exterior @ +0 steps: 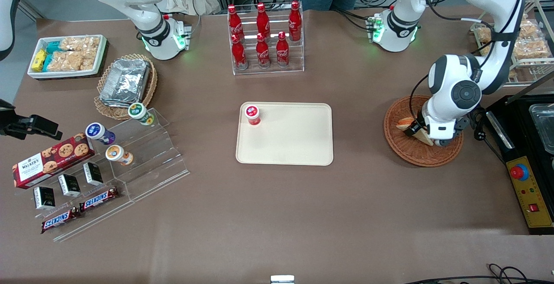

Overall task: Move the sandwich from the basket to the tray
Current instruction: 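Lower the left gripper and grasp the wrapped sandwich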

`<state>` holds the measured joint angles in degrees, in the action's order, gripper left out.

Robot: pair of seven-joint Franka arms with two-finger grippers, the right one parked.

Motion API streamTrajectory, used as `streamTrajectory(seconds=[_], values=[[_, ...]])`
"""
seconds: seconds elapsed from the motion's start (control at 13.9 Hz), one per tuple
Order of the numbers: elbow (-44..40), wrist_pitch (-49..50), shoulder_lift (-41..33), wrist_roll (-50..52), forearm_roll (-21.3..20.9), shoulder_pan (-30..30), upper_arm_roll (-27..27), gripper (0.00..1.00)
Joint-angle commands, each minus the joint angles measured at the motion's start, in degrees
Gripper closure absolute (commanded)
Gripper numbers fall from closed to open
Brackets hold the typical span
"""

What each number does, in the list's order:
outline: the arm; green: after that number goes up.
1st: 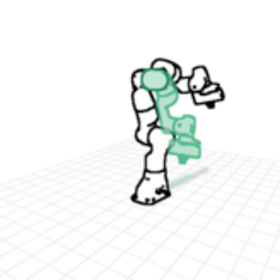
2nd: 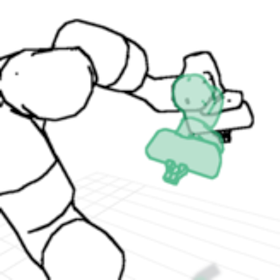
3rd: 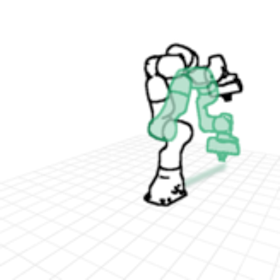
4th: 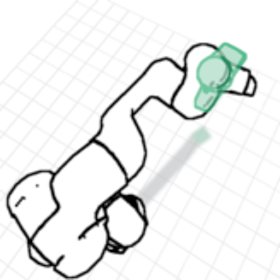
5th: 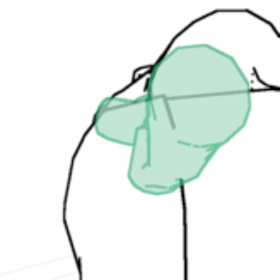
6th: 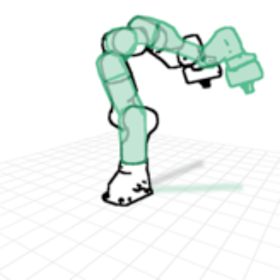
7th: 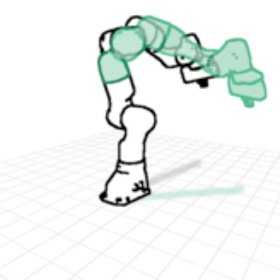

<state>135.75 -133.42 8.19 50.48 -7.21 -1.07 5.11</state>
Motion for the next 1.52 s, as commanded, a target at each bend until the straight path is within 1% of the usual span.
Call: streamTrajectory(seconds=[0.0,0.07,0.43,0.51,0.65,0.79,0.94,1.08,1.23,1.3,1.44], values=[[1.5,-1.7,-1.1,1.4,-1.1,-0.8,0.0,0.00],[1.6,-2.3,-1.1,1.4,-1.1,-1.0,0.0,0.08],[1.4,-4.4,0.2,2.4,-1.1,-1.4,0.0,0.94],[1.4,-4.6,0.2,2.4,-1.1,-1.4,0.0,1.00],[1.0,-4.6,-1.1,1.6,-1.1,-1.0,0.2,1.00],[0.5,-2.8,-5.3,0.5,-1.9,-0.3,0.7,1.00],[-1.4,2.9,-8.5,-3.8,-1.8,0.9,1.4,1.00],[-4.9,8.6,-10.7,-7.5,-1.3,1.6,2.8,1.00],[-11.6,14.4,-10.3,-7.6,-0.4,4.8,2.8,1.00],[-14.6,16.3,-9.8,-7.5,0.3,6.8,2.9,1.00],[-17.5,16.7,-9.3,-7.5,5.5,10.1,2.9,1.00]])
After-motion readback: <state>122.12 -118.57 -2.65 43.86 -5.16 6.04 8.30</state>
